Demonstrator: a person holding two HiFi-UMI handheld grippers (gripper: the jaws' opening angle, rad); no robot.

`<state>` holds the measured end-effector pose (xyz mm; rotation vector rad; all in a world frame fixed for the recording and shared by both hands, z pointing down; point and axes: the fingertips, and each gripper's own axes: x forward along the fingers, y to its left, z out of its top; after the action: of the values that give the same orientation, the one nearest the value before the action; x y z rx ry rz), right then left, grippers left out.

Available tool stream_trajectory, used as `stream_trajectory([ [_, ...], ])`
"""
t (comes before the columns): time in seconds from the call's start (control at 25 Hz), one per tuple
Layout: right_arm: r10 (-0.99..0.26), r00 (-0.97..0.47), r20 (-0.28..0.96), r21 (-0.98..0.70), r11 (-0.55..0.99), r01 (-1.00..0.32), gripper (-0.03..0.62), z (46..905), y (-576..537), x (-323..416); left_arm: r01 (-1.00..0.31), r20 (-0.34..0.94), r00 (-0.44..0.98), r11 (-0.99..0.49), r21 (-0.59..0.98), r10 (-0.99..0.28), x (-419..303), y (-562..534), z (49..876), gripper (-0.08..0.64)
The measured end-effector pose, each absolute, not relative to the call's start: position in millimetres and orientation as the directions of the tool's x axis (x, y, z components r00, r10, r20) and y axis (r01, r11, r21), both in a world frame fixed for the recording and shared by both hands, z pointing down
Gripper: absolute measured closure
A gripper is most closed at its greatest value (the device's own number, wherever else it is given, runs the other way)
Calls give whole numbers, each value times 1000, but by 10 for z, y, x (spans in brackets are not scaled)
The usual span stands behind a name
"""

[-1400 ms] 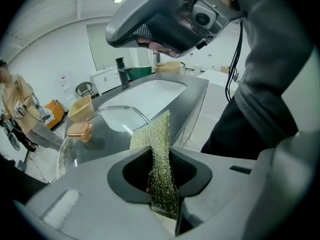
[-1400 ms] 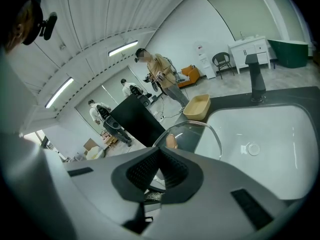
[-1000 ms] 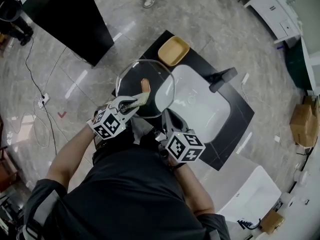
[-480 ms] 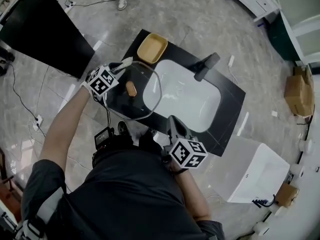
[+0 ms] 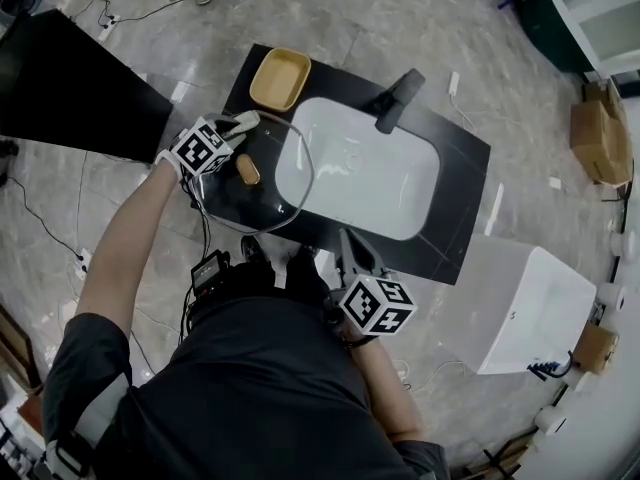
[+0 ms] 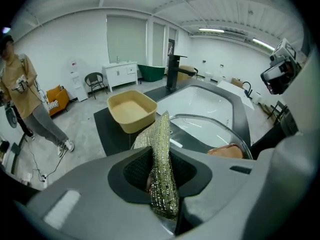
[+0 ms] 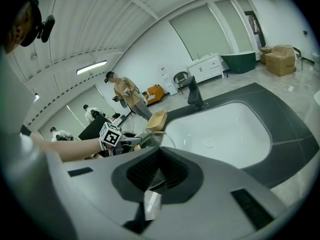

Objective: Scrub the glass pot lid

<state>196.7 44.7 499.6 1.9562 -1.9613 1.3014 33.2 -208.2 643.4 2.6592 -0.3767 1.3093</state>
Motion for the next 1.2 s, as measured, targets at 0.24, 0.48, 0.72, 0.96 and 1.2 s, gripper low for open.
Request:
stream_trajectory([
  [0.24, -766, -258, 589, -526, -121, -842, 584, 5058, 295, 1815, -340, 734, 678, -899, 276, -31, 335, -1866, 6301, 485],
  [0.48, -740, -324, 589, -563, -89, -821, 584, 5103, 186, 1700, -274, 646, 759, -856, 439, 88, 256, -1583, 6006, 485],
  [0.72, -733, -357, 579, -569, -50, -821, 585, 5067, 107, 1632, -233, 754, 654, -966, 111, -71, 287, -1312, 5881, 485],
  [0.96, -727, -383, 571, -582, -29, -813, 584, 5045, 71, 1585, -228, 780, 601, -973, -42, -174, 421, -887, 5858, 485],
  [1.2, -728, -382, 570, -591, -39, -806, 584, 5056, 118, 1617, -160, 775, 618, -986, -38, -130, 614, -351, 5863, 485],
])
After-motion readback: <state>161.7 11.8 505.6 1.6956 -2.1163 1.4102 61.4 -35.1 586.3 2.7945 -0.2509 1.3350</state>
